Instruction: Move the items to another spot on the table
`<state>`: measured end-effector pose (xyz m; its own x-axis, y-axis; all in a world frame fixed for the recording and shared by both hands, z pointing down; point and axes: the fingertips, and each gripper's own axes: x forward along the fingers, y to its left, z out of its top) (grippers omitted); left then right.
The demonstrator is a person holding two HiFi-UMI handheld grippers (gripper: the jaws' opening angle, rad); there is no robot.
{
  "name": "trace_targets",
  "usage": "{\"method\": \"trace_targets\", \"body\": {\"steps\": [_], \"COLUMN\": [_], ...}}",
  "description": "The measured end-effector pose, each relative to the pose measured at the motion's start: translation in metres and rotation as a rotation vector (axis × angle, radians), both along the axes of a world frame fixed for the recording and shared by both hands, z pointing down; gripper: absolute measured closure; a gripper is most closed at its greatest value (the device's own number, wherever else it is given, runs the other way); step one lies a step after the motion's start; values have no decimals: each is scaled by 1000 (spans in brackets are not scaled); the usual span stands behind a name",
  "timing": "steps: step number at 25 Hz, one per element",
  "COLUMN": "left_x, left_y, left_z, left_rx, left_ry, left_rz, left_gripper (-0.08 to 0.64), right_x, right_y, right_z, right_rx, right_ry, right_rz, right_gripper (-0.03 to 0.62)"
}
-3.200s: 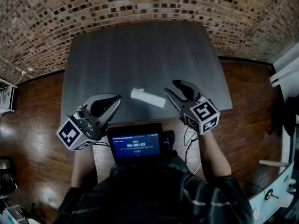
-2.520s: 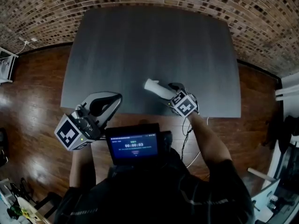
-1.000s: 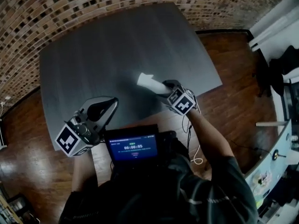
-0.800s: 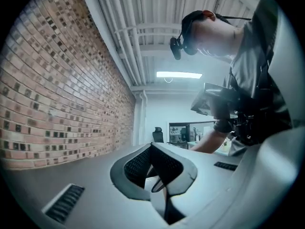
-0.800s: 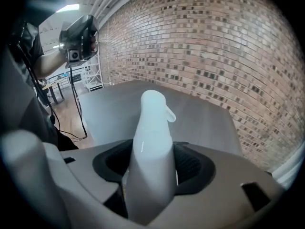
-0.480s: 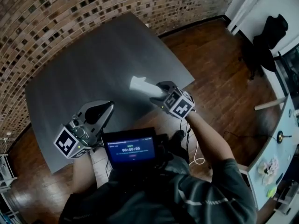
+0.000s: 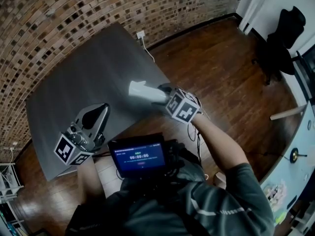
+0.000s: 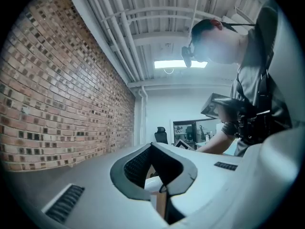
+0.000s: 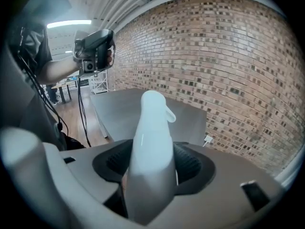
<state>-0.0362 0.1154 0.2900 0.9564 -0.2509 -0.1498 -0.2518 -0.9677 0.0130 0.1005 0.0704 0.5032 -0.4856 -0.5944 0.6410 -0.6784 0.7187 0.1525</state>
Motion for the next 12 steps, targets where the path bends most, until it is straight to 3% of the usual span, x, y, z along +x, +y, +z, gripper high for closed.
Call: {"method": "trace_targets", "body": {"steps": [12], "left_x": [130], "left_y": [-8], "left_z": [-1], "left_rx": [-1], "left_ry": [-26], "left_rz": [41], "left_gripper": [566], "right_x": [100], "right_y": [-15], "right_z": [-8], "right_rx": [1], "right_ry": [-34], "right_rz": [-56], "right_gripper": [316]}}
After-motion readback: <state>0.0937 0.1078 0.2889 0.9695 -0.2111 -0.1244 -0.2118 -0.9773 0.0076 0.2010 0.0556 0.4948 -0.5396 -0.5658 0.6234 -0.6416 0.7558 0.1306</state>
